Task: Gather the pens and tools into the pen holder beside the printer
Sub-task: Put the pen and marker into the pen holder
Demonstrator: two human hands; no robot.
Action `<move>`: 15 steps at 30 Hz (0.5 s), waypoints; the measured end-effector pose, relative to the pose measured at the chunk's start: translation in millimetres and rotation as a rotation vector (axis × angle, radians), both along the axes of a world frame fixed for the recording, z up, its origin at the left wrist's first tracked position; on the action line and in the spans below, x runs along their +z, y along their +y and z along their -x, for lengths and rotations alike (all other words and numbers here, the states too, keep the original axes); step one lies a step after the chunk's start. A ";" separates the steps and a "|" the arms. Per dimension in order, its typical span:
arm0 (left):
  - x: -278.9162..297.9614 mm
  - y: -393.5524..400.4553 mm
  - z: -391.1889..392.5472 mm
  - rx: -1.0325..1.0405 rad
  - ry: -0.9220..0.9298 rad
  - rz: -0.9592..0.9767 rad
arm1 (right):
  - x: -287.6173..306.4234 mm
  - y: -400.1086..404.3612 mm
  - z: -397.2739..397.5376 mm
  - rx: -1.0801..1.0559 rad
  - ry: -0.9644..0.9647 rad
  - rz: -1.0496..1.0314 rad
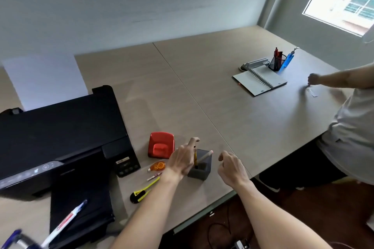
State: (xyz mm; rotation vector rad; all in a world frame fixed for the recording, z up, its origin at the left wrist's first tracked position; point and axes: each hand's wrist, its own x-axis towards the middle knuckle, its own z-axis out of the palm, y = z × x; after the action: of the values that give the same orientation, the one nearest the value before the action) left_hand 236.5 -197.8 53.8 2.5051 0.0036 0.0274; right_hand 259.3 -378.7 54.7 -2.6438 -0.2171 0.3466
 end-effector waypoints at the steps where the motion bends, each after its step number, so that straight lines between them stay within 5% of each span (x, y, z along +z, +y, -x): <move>1: -2.5 1.5 1.0 0.011 0.000 0.006 | -2.0 -2.3 3.2 -0.003 0.013 -0.001; 9: -50.1 53.9 54.8 0.349 0.128 0.070 | -33.7 13.0 38.9 0.153 0.122 0.016; 15: -81.7 93.9 127.5 0.519 0.330 -0.162 | -61.9 68.3 66.9 0.388 0.258 0.081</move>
State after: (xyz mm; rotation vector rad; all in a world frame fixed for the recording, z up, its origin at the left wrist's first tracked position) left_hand 109.0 -103.8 -27.9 2.5692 0.8127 -0.1771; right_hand 192.4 -310.5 -7.3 -2.5905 -0.6441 0.8320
